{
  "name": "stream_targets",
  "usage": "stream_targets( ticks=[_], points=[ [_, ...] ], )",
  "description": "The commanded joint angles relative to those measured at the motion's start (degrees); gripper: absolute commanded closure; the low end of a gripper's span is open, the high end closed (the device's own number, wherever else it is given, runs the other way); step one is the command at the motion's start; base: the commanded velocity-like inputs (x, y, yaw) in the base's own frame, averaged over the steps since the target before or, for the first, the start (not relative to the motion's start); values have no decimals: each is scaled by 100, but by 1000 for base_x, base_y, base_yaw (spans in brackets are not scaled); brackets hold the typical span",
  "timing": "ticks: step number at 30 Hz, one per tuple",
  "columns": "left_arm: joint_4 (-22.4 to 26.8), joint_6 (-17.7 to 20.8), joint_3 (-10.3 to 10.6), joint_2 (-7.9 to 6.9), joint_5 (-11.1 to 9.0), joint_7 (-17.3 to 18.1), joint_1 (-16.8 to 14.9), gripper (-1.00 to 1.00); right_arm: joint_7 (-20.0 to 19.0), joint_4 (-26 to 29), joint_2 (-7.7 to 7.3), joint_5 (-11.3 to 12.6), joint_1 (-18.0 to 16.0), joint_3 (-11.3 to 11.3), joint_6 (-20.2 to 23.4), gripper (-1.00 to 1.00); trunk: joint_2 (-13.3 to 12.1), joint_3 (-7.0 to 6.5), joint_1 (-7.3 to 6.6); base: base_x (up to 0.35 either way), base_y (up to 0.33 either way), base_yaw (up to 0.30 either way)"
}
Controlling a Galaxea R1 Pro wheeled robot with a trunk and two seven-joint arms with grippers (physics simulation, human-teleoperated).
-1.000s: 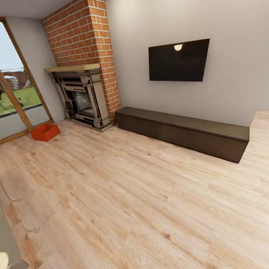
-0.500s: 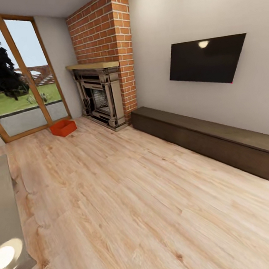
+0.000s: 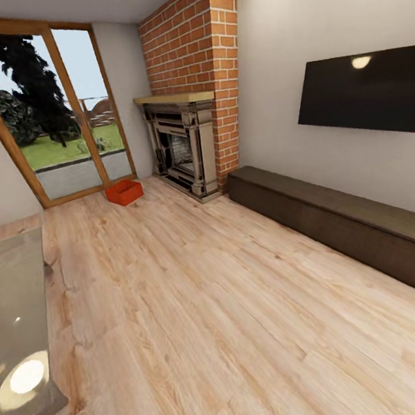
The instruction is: Move the two storage containers from the living room to the garage. In the garage, place one container on the floor and stack the other container on top of it (either order is fine).
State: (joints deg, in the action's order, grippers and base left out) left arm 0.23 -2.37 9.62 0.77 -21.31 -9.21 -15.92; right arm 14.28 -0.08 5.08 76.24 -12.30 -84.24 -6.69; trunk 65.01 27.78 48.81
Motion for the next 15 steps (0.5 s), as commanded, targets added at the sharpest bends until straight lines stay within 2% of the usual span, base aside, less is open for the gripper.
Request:
stream_targets(
  ticks=[1, 15],
  points=[
    [-5, -18, 49, 5, -49, -17, -6, -100, 14, -1, 1, 57, -1, -48, -16, -100, 3, 5, 3, 322, -99, 271],
    [-5, -18, 49, 5, -49, -17, -7, -100, 14, -1, 1, 57, -1, -48, -16, -100, 3, 5, 3, 322, -103, 271]
  ],
)
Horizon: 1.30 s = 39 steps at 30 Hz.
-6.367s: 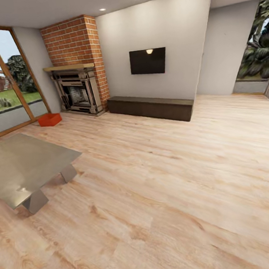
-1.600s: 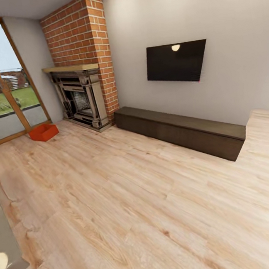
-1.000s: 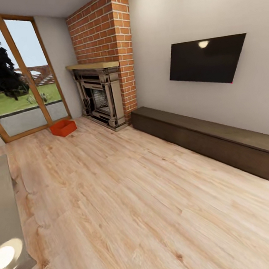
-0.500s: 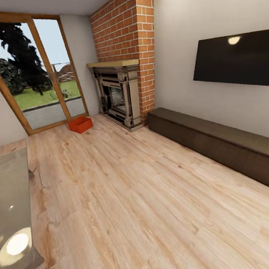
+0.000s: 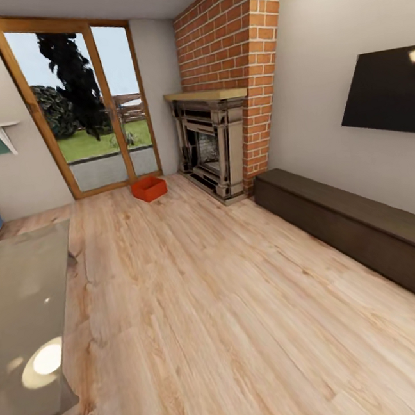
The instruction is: Move the two storage containers from the living room to the garage. In the garage, place one container on the floor and stack the other container on top of it (either order is fine).
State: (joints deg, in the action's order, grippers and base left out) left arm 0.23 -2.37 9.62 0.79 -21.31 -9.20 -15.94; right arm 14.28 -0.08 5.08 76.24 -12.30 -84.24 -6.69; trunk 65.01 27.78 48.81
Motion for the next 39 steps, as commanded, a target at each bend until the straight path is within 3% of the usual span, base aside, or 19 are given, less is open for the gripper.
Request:
stream_targets(
  ticks=[1, 18, 39],
  points=[
    [-5, -18, 49, 3, -49, -19, -5, -100, 14, -1, 1, 57, -1, -48, -16, -100, 3, 5, 3, 322, -109, 271],
    [-5, -18, 49, 6, -49, -16, -5, -100, 14, -1, 1, 57, -1, -48, -16, -100, 3, 5, 3, 322, -113, 261],
    [-5, -17, 49, 0, -49, -20, -5, -100, 14, -1, -7, 57, -1, -48, -16, -100, 3, 5, 3, 322, -117, 11]
  ],
)
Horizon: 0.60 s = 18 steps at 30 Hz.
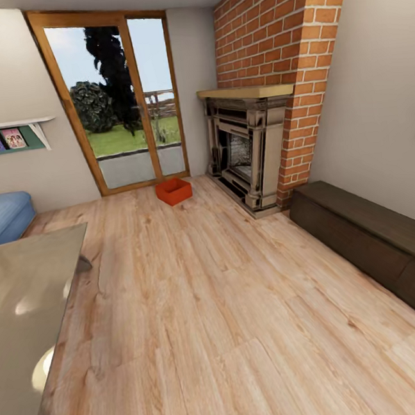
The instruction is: Move the two storage containers from the living room to the garage. In the garage, place one container on the floor and stack the other container on top of it (either order is fine).
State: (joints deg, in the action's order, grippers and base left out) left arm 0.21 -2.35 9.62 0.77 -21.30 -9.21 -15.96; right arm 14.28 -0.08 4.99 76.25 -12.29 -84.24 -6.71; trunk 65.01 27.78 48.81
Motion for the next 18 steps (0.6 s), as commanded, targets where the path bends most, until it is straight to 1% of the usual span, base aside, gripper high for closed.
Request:
stream_targets(
  ticks=[1, 6, 18],
  points=[
    [-3, -15, 49, 2, -50, -19, -3, -100, 14, -1, 2, 56, -2, -48, -14, -100, 3, 5, 3, 322, -105, 0],
    [-3, -9, 49, 2, -50, -19, -3, -100, 14, -1, 2, 56, -2, -48, -14, -100, 3, 5, 3, 322, -60, 0],
    [-3, 19, 49, -6, -50, -13, 0, -100, 14, -1, 2, 56, -2, -48, -14, -100, 3, 5, 3, 323, -3, 0]
  ],
)
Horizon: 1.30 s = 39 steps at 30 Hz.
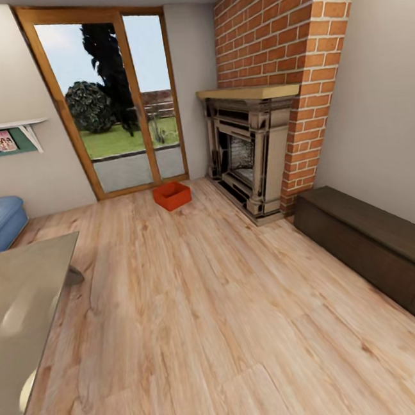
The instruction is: Move the two storage containers from the living room to the garage. In the garage, place one container on the floor and stack the other container on top of it (either order is fine).
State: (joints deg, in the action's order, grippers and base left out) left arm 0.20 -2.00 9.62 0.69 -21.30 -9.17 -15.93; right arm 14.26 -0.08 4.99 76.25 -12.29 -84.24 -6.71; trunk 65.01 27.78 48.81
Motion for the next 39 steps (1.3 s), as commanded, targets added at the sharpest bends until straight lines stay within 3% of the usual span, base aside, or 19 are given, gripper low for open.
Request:
stream_targets(
  ticks=[1, 39],
  points=[
    [-3, -15, 49, 2, -50, -17, -3, -100, 15, -1, 2, 56, -2, -48, -14, -100, 3, 5, 3, 324, 0, 0],
    [-3, -11, 49, -1, -50, -18, -4, -100, 15, -1, 2, 56, -2, -48, -14, -100, 3, 5, 3, 324, 0, 0]
  ],
)
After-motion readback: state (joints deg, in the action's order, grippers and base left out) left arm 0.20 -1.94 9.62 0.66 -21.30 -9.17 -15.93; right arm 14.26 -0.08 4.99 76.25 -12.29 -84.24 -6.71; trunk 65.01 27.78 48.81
